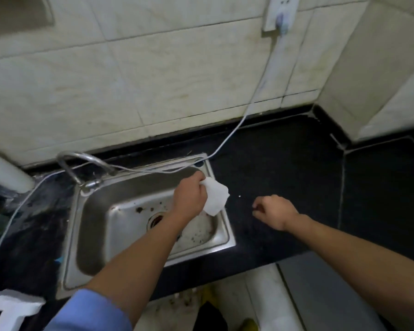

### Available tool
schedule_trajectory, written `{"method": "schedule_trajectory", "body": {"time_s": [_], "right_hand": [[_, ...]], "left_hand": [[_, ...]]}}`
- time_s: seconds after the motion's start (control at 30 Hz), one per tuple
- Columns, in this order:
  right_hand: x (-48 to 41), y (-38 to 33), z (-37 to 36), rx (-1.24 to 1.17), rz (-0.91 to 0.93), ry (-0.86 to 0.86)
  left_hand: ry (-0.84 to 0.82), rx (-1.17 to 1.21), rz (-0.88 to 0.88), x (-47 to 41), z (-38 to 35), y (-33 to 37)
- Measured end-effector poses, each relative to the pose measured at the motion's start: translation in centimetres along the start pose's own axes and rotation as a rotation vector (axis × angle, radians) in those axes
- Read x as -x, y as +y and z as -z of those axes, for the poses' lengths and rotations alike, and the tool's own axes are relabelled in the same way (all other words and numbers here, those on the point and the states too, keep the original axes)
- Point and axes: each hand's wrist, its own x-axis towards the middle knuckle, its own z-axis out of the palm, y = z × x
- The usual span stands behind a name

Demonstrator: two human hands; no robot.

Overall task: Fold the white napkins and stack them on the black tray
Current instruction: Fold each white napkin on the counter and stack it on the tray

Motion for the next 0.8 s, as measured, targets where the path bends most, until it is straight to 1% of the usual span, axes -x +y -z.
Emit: {"method": "schedule_trajectory", "body": {"time_s": [0.1,0.17,0.33,0.4,0.47,0.53,0.63,0.7,0.73,0.8], "right_hand": [[0.7,4.1,1.0,-0.053,-0.112,-0.002],[0.9,6.6,1.4,-0.073,-0.185,0.027],[1.2,11.4,2.1,-0.139,-0.356,0.035],[1.0,12.9,2.2,-0.162,-0.407,0.044],[1.1,14.0,1.7,-0.184,-0.437,0.041],[1.4,14.8,0.6,-0.194,-0.453,0.015],[1.4,15.5,-1.2,-0.214,-0.461,-0.043],[0.8,15.9,-1.5,-0.225,-0.451,-0.054],[0.2,16.1,-1.5,-0.24,-0.446,-0.056],[-1.4,15.9,-1.4,-0.294,-0.442,-0.04]], "left_hand": [[-0.065,-0.004,-0.095,-2.2,-3.4,4.0],[-0.119,0.013,-0.154,-3.5,-5.4,6.2],[-0.255,0.044,-0.228,-5.3,-10.4,9.3],[-0.329,0.038,-0.238,-5.6,-12.6,9.3],[-0.442,0.005,-0.221,-5.3,-14.8,8.5],[-0.585,-0.082,-0.23,-4.8,-16.3,7.2],[-0.79,-0.23,-0.306,-4.1,-17.4,5.7],[-0.844,-0.274,-0.322,-4.0,-17.8,5.0],[-0.844,-0.25,-0.292,-4.0,-17.9,4.7],[-0.807,-0.112,-0.171,-4.3,-18.0,4.3]]}}
